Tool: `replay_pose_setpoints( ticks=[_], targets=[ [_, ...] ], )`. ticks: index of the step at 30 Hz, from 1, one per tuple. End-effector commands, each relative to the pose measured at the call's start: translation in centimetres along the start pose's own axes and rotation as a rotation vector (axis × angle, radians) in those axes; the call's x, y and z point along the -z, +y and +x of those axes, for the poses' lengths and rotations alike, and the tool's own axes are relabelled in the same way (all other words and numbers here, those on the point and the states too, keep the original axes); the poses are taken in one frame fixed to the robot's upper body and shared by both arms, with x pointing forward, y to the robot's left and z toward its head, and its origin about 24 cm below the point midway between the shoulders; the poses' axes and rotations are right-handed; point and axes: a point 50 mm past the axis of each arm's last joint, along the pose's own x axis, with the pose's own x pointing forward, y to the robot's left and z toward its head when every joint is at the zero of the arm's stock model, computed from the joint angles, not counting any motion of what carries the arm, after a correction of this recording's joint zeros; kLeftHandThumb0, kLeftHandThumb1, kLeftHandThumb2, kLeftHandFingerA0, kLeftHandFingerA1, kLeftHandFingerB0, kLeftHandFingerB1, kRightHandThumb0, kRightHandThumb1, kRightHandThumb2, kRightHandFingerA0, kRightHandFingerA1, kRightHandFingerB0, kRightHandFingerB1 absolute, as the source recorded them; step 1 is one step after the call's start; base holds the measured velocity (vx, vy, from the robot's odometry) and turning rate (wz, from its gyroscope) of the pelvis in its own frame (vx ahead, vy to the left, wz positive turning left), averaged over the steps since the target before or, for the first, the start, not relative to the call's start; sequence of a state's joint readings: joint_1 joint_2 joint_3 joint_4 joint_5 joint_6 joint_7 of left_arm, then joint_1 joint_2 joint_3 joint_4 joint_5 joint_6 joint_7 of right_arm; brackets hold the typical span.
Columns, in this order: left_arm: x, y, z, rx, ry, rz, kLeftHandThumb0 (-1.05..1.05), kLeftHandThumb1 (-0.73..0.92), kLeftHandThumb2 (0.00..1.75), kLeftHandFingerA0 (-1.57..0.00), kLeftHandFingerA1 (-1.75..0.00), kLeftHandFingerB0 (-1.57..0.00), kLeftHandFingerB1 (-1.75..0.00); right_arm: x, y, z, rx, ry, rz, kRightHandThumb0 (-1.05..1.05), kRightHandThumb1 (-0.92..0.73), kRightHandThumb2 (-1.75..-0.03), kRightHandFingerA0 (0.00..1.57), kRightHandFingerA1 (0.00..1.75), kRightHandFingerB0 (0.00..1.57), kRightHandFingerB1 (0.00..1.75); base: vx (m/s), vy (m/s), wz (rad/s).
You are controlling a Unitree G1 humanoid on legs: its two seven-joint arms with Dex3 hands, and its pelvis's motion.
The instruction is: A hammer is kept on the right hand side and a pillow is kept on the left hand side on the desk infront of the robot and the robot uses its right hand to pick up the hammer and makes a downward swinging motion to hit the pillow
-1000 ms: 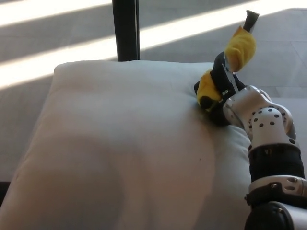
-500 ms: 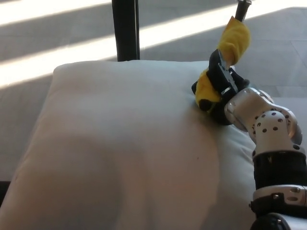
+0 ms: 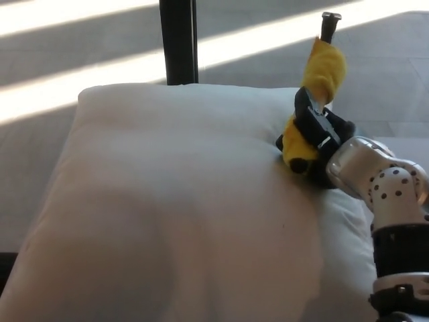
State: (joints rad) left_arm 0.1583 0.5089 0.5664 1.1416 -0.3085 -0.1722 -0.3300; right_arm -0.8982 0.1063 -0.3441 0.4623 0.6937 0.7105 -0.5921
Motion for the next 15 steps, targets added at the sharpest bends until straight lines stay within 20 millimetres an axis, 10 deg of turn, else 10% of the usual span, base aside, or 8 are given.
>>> replay_pose_setpoints(
  ticks=[1, 15],
  targets=[
    [-0.4, 1.1, -0.3, -0.016, -0.008, 0.006, -0.73, 0.88, 0.66, -0.74, -0.59, -0.76, -0.48, -1.6, -1.1, -0.1, -0.048, 0.008, -0.153, -0.38, -0.84, -0.93, 1.1, 1.75, 0.84, 1.75, 0.0, 0.0, 0.0],
    [-0.8, 2.1, -0.6, -0.037, -0.002, 0.021, -0.76, 0.89, 0.68, -0.74, -0.62, -0.78, -0.5, -5.8, -4.9, -2.8, -0.37, 0.302, -0.551, -0.3, -0.58, -1.16, 1.02, 1.75, 0.71, 1.7, 0.0, 0.0, 0.0]
  ],
)
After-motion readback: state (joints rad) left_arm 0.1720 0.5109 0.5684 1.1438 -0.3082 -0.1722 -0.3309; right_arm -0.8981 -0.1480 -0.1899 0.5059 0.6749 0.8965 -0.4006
